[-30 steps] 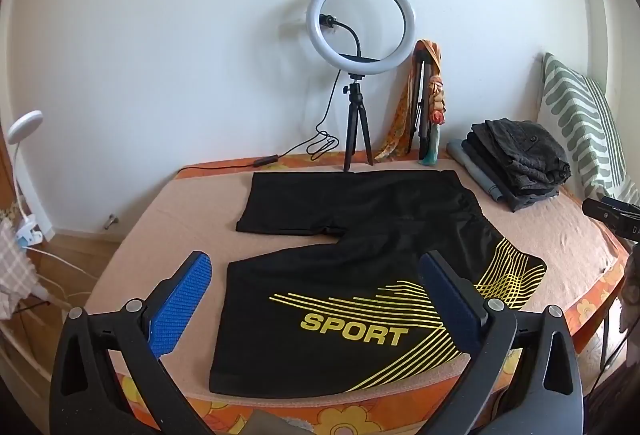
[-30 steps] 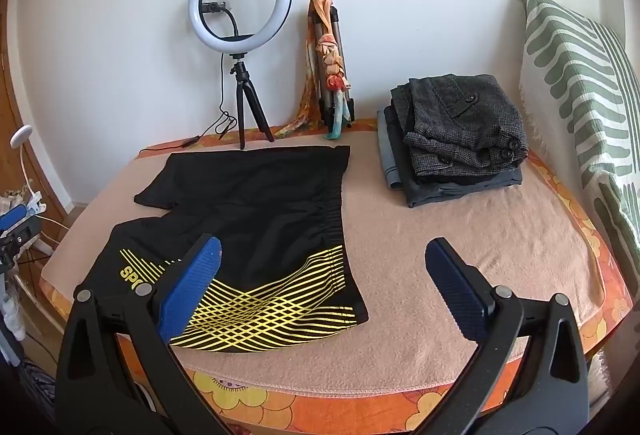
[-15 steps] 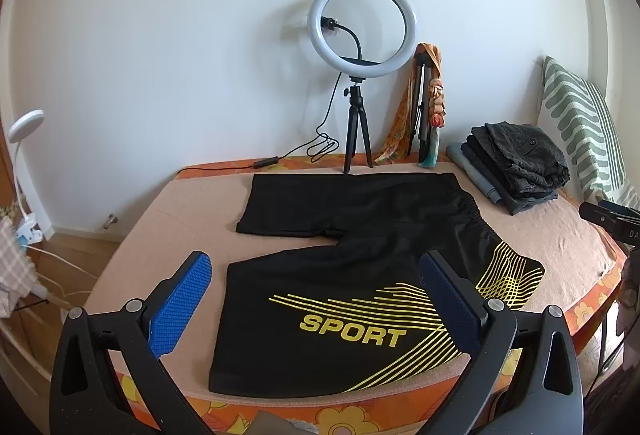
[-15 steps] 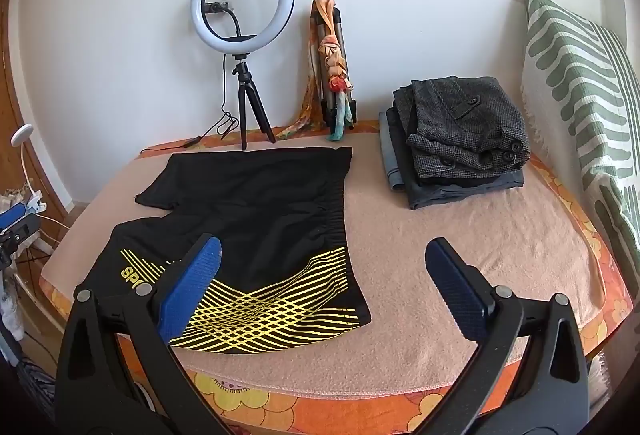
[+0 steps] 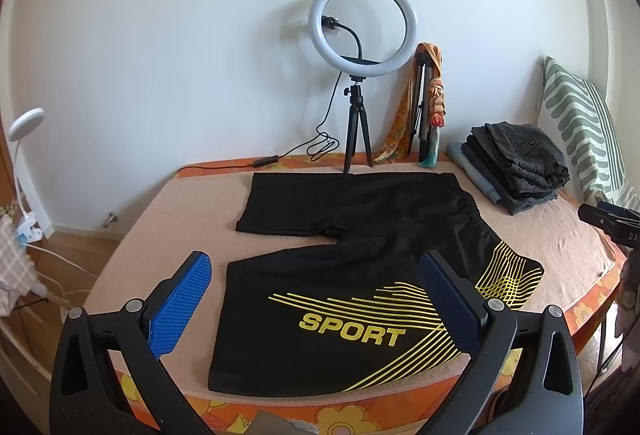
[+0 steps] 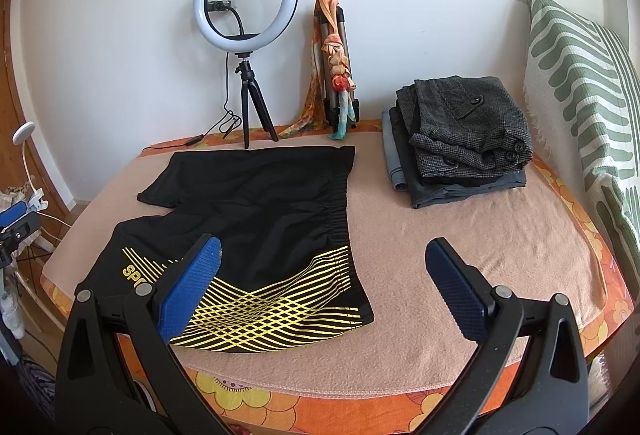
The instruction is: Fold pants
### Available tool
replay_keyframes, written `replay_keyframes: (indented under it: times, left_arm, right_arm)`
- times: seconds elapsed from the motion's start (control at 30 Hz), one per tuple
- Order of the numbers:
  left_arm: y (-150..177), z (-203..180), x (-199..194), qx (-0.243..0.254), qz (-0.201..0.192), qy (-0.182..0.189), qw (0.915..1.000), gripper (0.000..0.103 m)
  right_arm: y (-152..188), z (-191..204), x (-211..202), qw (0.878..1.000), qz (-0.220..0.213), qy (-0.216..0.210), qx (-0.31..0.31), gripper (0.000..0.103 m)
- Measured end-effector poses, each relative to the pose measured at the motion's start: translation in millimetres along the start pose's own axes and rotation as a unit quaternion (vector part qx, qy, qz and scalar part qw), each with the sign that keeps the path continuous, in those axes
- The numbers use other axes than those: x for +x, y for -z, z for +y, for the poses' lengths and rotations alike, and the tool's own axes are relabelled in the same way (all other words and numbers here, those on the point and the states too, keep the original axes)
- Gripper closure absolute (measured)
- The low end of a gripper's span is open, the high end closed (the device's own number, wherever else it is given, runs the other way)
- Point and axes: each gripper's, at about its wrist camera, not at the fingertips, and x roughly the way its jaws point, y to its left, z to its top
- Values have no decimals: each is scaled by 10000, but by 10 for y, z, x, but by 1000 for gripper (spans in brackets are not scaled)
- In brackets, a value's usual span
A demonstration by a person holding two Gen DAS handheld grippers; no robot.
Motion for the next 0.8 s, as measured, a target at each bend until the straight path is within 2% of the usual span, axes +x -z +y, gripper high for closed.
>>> replay_keyframes:
  times: [0.8]
  left_arm:
    - [-9, -3, -11, 19, -5, -21, 10000, 0]
  right_arm:
    - [16, 27, 5, 10000, -1, 5, -17, 0]
